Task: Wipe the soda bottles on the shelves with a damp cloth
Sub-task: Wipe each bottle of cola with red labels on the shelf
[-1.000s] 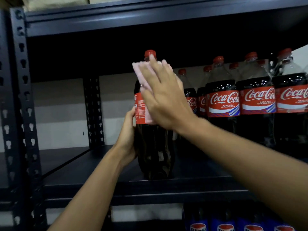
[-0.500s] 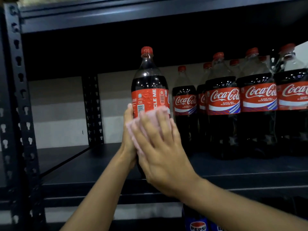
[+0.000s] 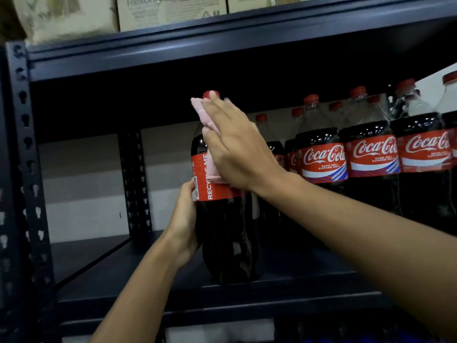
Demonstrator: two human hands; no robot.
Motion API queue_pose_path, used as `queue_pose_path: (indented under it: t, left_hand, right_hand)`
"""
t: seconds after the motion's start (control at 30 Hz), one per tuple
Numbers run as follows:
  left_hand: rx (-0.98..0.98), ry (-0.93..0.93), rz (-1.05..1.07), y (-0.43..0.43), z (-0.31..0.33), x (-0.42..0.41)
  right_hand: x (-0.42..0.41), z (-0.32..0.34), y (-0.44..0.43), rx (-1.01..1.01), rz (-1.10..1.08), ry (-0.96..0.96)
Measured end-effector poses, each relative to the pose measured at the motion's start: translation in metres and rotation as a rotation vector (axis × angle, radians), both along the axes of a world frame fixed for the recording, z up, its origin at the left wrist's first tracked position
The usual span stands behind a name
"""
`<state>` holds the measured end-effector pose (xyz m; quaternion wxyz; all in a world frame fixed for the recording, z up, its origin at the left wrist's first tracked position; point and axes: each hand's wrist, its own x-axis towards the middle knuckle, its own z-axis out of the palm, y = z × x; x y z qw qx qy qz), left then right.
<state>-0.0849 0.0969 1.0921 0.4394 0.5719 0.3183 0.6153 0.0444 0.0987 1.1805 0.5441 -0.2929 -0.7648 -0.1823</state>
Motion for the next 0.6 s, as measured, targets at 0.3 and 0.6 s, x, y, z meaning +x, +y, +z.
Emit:
queue_pose_path:
  t: [0.3,0.6]
  left_hand:
    - [0.090,-0.272,-0.057,0.012,-0.007,0.014]
    - [0.004,-0.191,-0.148,0.007,-0.006,0.002]
  right_hand:
    - [-0.022,-0.150,0.009,0.383,-0.322,-0.153]
    - [-0.011,-0.046,0.001,0.247,-0.217,-0.147]
